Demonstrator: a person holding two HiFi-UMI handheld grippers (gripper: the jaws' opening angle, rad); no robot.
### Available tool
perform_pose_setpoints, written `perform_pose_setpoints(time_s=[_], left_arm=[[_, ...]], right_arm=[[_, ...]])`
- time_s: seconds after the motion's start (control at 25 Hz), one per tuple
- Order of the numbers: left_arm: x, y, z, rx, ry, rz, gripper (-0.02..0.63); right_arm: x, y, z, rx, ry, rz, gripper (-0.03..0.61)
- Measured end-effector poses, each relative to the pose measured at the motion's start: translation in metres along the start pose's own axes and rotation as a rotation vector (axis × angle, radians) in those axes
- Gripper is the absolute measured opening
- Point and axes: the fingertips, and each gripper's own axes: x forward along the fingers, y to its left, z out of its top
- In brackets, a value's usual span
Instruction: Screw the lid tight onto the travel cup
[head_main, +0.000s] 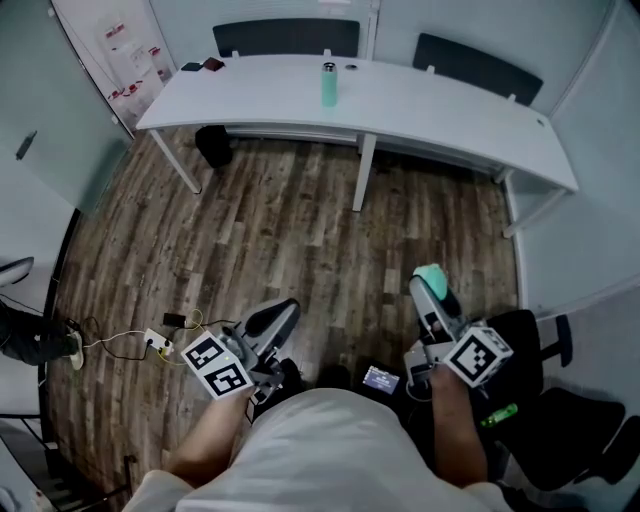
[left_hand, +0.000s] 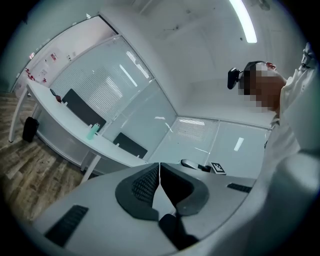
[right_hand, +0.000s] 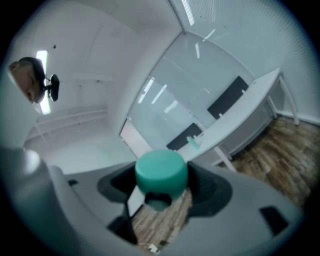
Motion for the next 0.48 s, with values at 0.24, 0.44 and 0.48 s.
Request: perform_pose_setpoints(time_s=[0.24,0.44,0.48], left_arm=[[0.016,0.006,-0.001,-0.003,-0.019,0.052,0.029],[0.021,0.021,0.006,-0.011,-0.028,0.078,0.051],[0.023,0.026,0.01,-0.007,-0.028,0.079,0.068]], right_arm=[[0.001,-0.028,0.013,0.0,0.012,0.006,0.319],[0.018,-0.038,0.014,0.031,0.023,0.013,0.319],[0.024,-0.038,0.014,0.03,0.027,0.015,0.319]])
